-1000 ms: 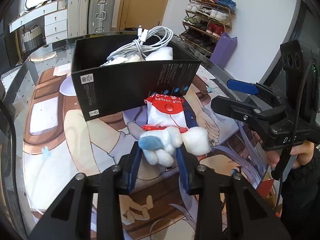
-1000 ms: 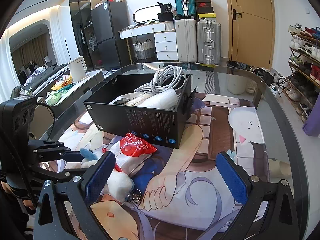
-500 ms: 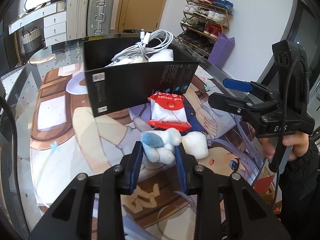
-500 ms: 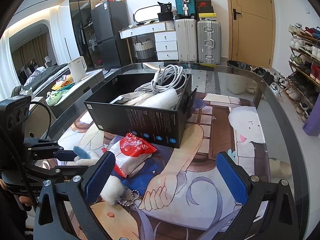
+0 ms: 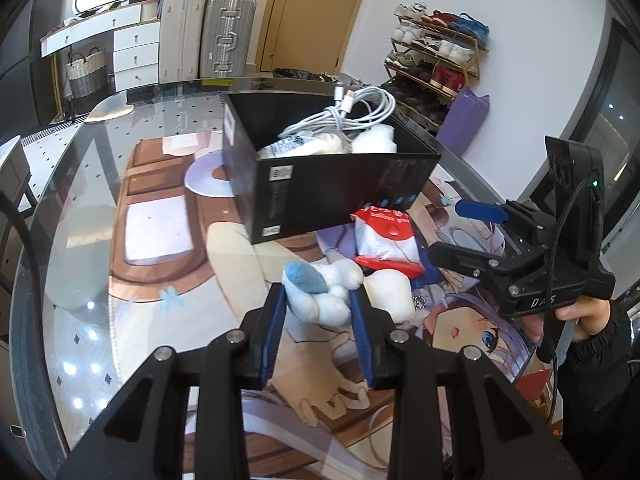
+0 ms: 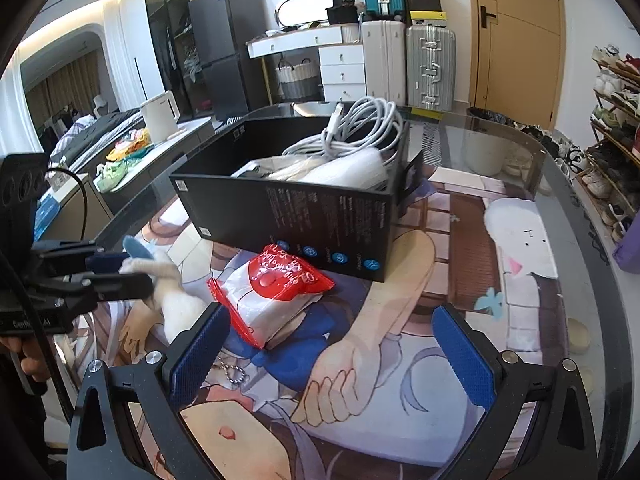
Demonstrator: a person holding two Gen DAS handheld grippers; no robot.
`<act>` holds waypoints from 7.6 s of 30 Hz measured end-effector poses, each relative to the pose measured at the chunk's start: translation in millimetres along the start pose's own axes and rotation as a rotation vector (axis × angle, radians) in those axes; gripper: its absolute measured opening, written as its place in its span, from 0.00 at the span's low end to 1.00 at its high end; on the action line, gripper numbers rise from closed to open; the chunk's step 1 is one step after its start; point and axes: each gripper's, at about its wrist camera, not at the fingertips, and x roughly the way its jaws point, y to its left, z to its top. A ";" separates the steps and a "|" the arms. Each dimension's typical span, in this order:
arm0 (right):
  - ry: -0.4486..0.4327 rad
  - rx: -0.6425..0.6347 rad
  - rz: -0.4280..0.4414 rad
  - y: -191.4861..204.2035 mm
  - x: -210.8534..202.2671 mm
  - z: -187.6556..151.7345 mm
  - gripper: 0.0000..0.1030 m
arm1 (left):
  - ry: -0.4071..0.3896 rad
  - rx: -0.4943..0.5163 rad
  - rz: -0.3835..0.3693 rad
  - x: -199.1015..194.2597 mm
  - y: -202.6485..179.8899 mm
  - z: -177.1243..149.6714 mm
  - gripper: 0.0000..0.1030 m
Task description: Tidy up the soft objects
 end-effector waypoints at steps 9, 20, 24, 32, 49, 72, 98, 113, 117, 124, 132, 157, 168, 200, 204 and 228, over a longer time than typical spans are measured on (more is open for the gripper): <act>0.084 -0.067 0.010 14.0 21.7 3.0 0.99 | 0.008 -0.027 0.017 0.3 20.5 0.8 0.30; 0.141 -0.133 0.022 34.1 44.5 12.9 0.99 | 0.026 -0.055 0.022 5.8 34.1 -3.4 0.30; 0.148 -0.135 0.013 38.2 49.4 17.1 0.99 | 0.031 -0.060 0.022 8.9 34.9 -3.6 0.30; 0.168 -0.142 0.026 48.4 58.0 19.4 0.99 | 0.031 -0.060 0.022 8.6 35.2 -4.3 0.30; 0.100 -0.186 0.048 50.3 33.9 7.9 0.65 | 0.020 -0.060 0.000 4.8 30.3 -4.5 0.30; -0.053 -0.135 0.036 20.5 -28.5 -1.2 0.65 | -0.025 -0.028 -0.030 -11.0 15.5 0.3 0.26; -0.166 -0.131 0.032 18.9 -55.5 13.3 0.65 | -0.117 -0.022 -0.051 -33.5 4.4 16.6 0.26; -0.232 -0.140 0.019 16.7 -65.0 46.0 0.65 | -0.215 -0.046 -0.004 -37.4 6.5 67.7 0.26; -0.239 -0.141 0.016 15.4 -63.2 52.1 0.65 | -0.215 -0.053 0.006 -29.1 7.8 79.9 0.26; -0.248 -0.137 0.014 8.2 -58.8 64.5 0.65 | -0.221 -0.047 0.016 -18.5 7.8 97.8 0.26; -0.242 -0.130 0.009 1.2 -48.3 73.2 0.65 | -0.210 -0.047 0.048 -0.4 10.9 111.4 0.26; -0.167 -0.193 -0.009 -1.2 3.3 75.4 0.84 | -0.092 -0.001 0.137 46.7 3.7 106.9 0.43; -0.216 -0.130 -0.003 -11.4 -31.3 49.9 0.98 | -0.191 0.016 0.166 14.5 -4.0 81.9 0.95; -0.371 -0.076 0.013 3.2 -66.5 7.8 0.99 | -0.351 0.036 0.264 -2.0 -15.4 18.8 1.00; -0.372 -0.067 0.013 1.2 -66.5 8.4 0.99 | -0.349 0.037 0.269 0.9 -15.2 18.3 1.00; -0.377 -0.067 0.016 0.8 -65.1 5.5 0.99 | -0.364 0.025 0.250 -2.0 -13.5 16.3 1.00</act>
